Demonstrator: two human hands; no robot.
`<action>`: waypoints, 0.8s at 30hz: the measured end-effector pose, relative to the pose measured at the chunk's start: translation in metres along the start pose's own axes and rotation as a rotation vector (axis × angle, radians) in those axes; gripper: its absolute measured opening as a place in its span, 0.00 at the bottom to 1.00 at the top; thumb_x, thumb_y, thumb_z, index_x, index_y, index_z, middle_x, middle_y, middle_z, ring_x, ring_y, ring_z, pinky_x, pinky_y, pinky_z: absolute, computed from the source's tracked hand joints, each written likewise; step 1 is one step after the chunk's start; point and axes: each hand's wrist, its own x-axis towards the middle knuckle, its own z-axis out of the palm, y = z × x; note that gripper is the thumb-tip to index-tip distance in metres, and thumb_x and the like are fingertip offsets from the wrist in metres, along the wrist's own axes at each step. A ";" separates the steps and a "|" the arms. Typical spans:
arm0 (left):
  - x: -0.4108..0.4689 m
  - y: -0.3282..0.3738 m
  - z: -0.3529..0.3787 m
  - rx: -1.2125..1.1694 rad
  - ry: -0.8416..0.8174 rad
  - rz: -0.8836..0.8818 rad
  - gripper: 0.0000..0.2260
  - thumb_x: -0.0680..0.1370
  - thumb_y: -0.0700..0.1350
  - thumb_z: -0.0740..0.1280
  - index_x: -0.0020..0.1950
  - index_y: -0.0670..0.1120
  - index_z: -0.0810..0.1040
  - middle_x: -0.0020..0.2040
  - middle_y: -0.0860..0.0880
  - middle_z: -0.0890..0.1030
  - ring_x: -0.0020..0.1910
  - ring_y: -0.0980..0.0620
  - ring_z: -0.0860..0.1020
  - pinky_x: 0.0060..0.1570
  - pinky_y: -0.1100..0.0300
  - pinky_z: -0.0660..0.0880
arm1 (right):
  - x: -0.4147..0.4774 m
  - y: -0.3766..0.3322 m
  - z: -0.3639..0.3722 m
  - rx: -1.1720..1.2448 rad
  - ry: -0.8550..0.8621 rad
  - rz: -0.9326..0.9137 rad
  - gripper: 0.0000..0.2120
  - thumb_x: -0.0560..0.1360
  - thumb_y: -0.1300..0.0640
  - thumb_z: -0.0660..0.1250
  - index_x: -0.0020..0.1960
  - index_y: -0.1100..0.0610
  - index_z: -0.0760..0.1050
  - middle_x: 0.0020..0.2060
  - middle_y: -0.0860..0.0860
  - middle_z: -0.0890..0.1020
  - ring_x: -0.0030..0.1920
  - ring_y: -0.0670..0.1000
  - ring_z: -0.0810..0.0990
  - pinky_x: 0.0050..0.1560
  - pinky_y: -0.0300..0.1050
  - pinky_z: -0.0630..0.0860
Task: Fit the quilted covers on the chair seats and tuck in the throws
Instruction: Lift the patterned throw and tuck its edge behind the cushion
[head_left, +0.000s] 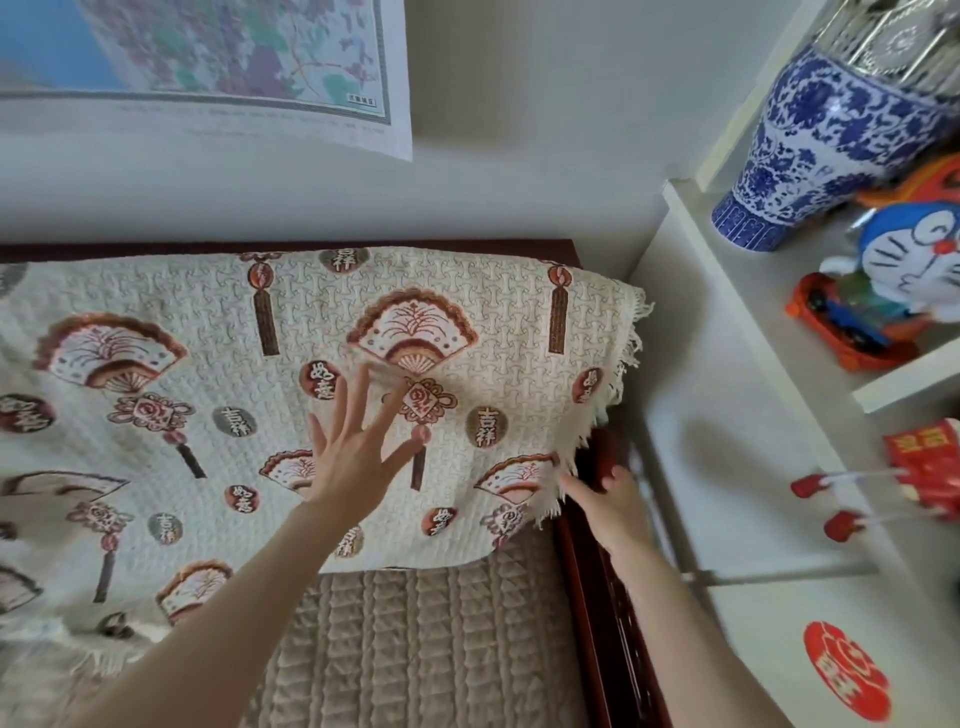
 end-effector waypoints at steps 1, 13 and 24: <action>-0.010 -0.006 0.000 -0.012 -0.017 -0.029 0.36 0.73 0.67 0.53 0.76 0.60 0.41 0.76 0.55 0.32 0.76 0.50 0.33 0.71 0.40 0.35 | -0.006 0.005 0.007 0.009 -0.027 -0.003 0.41 0.73 0.49 0.73 0.76 0.62 0.57 0.72 0.58 0.67 0.71 0.57 0.68 0.68 0.48 0.65; -0.099 -0.083 -0.044 -0.337 0.032 -0.097 0.42 0.68 0.70 0.64 0.78 0.55 0.56 0.77 0.50 0.60 0.75 0.45 0.60 0.73 0.43 0.56 | -0.092 -0.026 0.117 0.076 -0.201 -0.238 0.22 0.75 0.55 0.71 0.67 0.55 0.72 0.61 0.47 0.74 0.60 0.48 0.74 0.56 0.41 0.68; -0.197 -0.250 -0.169 -0.387 0.035 -0.106 0.46 0.67 0.75 0.64 0.78 0.55 0.56 0.76 0.50 0.63 0.73 0.47 0.63 0.70 0.43 0.63 | -0.240 -0.076 0.285 0.102 -0.156 -0.355 0.14 0.71 0.50 0.75 0.54 0.48 0.76 0.57 0.48 0.80 0.58 0.49 0.79 0.60 0.48 0.74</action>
